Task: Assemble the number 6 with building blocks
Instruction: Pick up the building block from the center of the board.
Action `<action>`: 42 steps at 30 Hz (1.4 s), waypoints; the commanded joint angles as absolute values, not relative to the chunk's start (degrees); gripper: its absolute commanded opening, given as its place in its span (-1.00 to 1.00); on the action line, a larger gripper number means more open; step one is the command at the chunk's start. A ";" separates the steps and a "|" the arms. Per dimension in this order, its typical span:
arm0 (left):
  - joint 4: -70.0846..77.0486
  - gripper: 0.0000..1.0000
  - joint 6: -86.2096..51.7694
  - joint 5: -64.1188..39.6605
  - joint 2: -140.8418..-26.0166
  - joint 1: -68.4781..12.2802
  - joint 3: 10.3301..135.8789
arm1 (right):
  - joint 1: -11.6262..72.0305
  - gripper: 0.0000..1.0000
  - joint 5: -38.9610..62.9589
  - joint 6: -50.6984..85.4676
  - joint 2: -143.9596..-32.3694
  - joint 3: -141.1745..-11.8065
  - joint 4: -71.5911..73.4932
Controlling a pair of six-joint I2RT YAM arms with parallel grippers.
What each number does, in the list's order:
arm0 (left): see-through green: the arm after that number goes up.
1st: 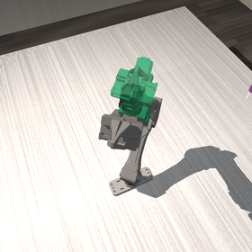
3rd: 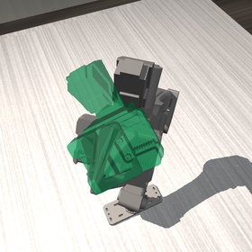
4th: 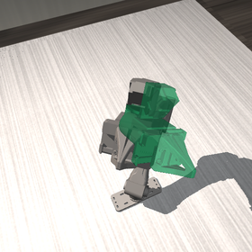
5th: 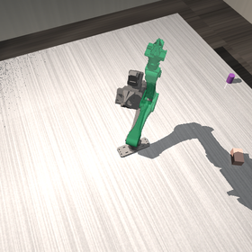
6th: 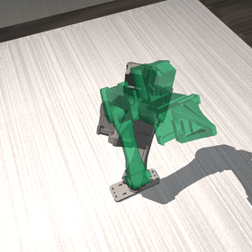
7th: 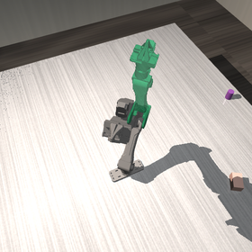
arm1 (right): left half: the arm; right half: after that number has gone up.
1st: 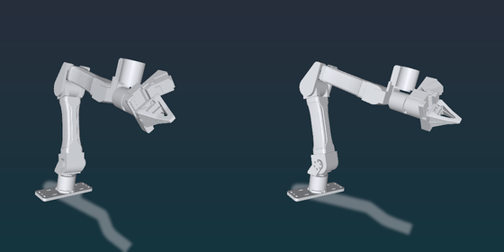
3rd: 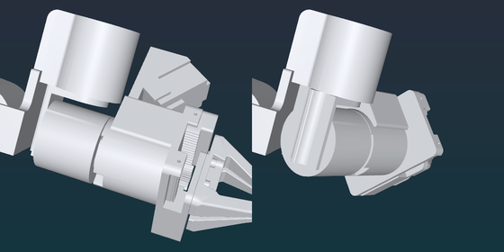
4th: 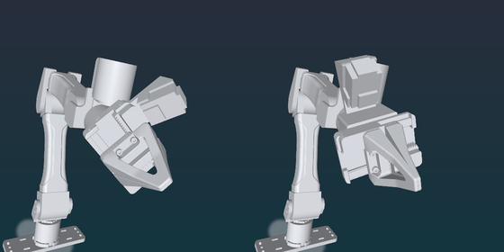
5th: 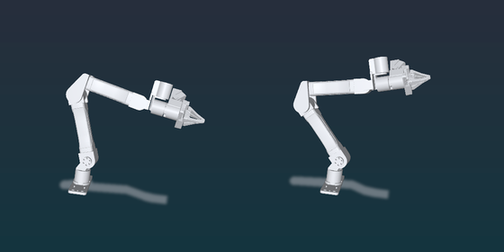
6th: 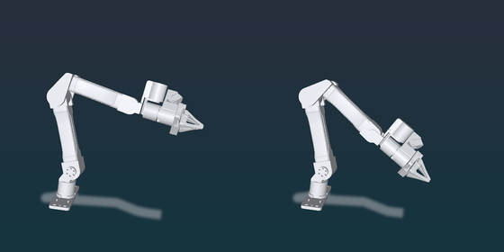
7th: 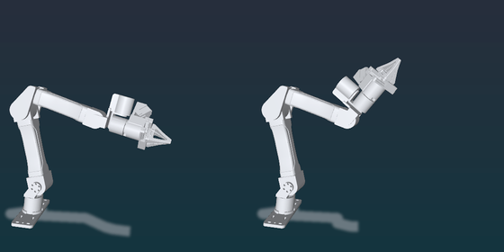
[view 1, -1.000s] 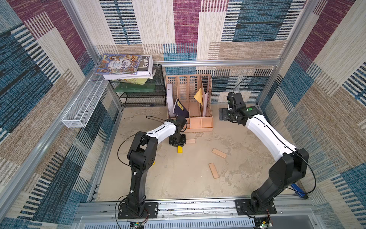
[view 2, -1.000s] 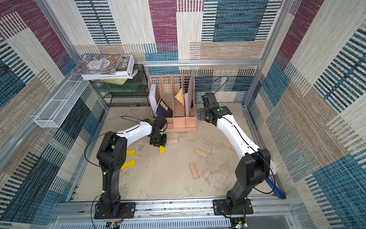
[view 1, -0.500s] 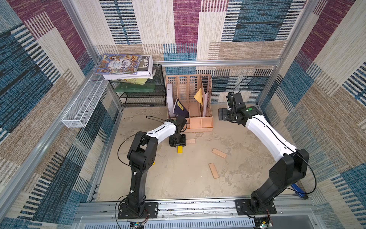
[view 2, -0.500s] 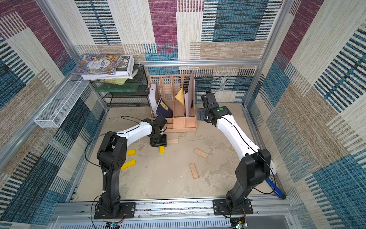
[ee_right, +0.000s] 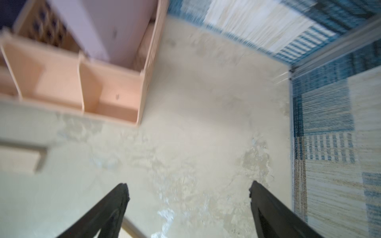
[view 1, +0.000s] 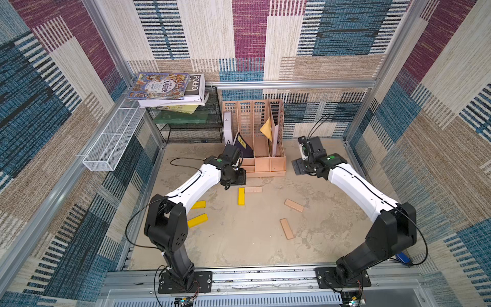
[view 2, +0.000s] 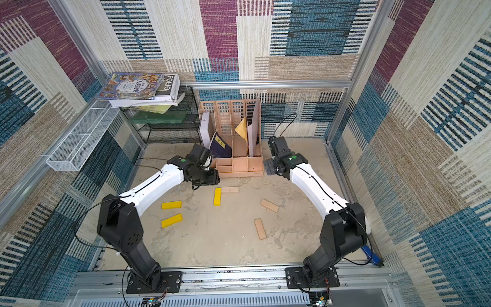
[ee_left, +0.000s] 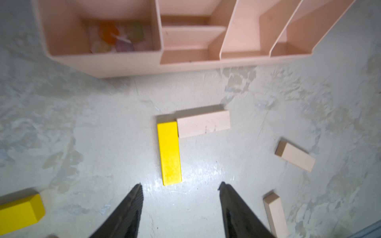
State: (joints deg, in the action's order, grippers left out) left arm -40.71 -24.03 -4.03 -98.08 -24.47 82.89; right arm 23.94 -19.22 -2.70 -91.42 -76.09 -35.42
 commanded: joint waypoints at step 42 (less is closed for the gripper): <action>-28.25 0.27 -23.55 -1.00 -82.97 -9.45 57.56 | 34.29 -0.65 -3.66 -28.82 -105.93 -75.21 -45.25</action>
State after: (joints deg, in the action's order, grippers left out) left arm -29.28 -23.99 -1.45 -83.50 -9.72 57.74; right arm 31.97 -2.83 -26.48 -105.75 -72.53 -47.55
